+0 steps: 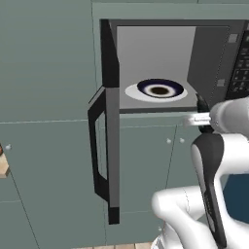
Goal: Pick the eggplant from the counter and place it in the microwave. Then turn on the microwave.
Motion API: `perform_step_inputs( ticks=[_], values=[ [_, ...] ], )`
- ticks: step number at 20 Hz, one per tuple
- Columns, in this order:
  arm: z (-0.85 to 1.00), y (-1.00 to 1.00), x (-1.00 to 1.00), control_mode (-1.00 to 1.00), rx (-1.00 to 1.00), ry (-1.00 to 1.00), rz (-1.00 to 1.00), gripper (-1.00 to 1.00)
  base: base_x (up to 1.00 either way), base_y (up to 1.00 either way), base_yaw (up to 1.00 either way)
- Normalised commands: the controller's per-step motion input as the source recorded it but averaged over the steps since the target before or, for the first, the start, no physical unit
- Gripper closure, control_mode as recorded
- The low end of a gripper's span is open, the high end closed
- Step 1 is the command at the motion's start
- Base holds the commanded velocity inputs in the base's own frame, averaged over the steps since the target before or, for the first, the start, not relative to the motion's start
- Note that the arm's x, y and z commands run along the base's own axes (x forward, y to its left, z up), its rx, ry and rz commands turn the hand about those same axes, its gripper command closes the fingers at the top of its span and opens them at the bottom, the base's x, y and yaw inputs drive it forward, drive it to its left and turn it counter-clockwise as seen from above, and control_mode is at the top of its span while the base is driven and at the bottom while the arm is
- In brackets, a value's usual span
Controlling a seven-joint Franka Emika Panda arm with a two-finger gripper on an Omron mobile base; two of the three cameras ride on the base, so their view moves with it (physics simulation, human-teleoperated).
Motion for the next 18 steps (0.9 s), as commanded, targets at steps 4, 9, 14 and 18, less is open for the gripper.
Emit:
perform_step_inputs(
  ticks=[4, 9, 14, 18],
  values=[
    [0.06, 0.0, 0.27, -1.0, 0.0, -0.01, 0.04, 1.0, 0.0, 0.0, 0.0],
    [0.04, 0.0, 0.32, -1.0, 0.0, 0.0, 0.03, 1.0, 0.0, 0.0, 0.0],
    [0.06, -0.04, 0.36, -1.0, 0.0, 0.0, 0.0, 1.0, 0.0, 0.0, 0.0],
    [0.04, -0.06, 0.35, -1.0, 0.0, 0.0, 0.0, 1.0, 0.0, 0.0, 0.0]
  ],
)
